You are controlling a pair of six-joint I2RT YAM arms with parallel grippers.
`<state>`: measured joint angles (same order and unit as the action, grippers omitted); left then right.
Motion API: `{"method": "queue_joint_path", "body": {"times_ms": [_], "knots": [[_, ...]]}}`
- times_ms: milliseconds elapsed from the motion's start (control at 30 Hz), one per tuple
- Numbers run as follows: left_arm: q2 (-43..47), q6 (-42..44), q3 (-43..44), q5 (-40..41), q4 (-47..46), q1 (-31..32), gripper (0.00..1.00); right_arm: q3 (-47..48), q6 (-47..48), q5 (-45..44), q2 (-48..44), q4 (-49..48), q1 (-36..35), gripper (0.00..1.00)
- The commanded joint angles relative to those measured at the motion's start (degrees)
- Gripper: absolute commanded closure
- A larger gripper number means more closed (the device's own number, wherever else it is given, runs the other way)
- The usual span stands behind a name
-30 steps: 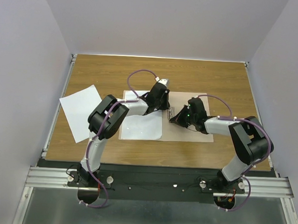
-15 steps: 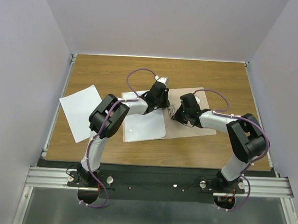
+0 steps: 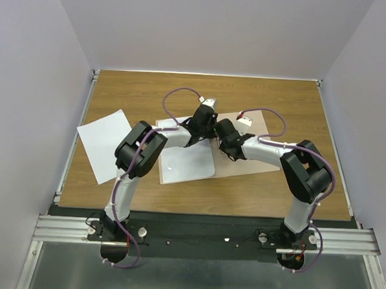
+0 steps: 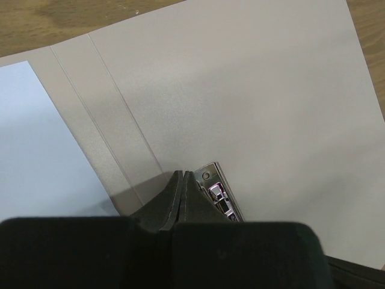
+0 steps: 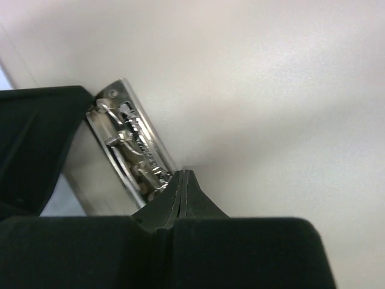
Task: Put the files into the folder
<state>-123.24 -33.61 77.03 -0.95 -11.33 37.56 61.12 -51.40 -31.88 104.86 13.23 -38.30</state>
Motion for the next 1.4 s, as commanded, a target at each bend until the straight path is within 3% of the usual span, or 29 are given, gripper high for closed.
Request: {"method": "queue_joint_path", "body": {"times_ms": [0,100,267,467,500,667,700,833,900,1000,1100,1300,1367], "knots": [[-4.3,1.6,-3.4,-2.4,12.6,1.0,1.0,-0.9,4.5,3.7,0.6,3.0,0.8,0.99],[-3.7,1.5,-3.7,-2.3,12.5,1.1,1.0,-3.0,5.6,10.5,-3.0,-1.6,0.9,0.99],[-2.6,0.6,-4.4,-2.5,12.3,1.0,1.0,-5.0,6.0,14.5,-8.2,-3.6,1.6,0.97],[0.4,1.1,-5.0,-3.4,11.6,1.1,1.0,-10.8,6.1,15.9,-17.2,-7.8,2.1,0.73],[1.0,1.1,-5.3,-3.0,11.7,1.0,1.0,-12.5,5.5,14.2,-18.4,-8.0,2.4,0.62],[7.0,3.5,-6.4,-0.8,11.7,1.3,1.0,-14.9,5.4,13.9,-26.6,-10.1,4.2,0.46],[7.8,4.8,-6.4,-0.7,11.6,1.4,1.0,-15.1,5.8,14.2,-27.5,-10.3,4.7,0.36],[9.3,5.7,-5.9,0.1,11.9,1.5,0.99,-15.1,6.8,16.6,-29.9,-10.4,6.6,0.15],[9.6,5.8,-5.1,0.5,12.7,1.5,0.8,-15.8,6.1,17.0,-30.4,-10.4,7.4,0.07],[11.0,5.5,-5.2,0.4,13.4,1.6,0.6,-16.1,6.0,17.6,-30.2,-10.4,8.2,0.04],[13.2,4.6,-6.2,2.8,13.6,1.8,0.51,-14.6,6.9,19.3,-28.5,-10.5,9.0,0.07],[19.9,1.3,-12.2,4.3,12.8,3.4,0.5,-8.4,14.0,28.6,-20.2,-10.4,12.9,0.22],[23.3,0.6,-14.7,4.6,12.0,4.1,0.5,-4.6,17.4,35.0,-17.2,-10.3,13.1,0.33]]}}
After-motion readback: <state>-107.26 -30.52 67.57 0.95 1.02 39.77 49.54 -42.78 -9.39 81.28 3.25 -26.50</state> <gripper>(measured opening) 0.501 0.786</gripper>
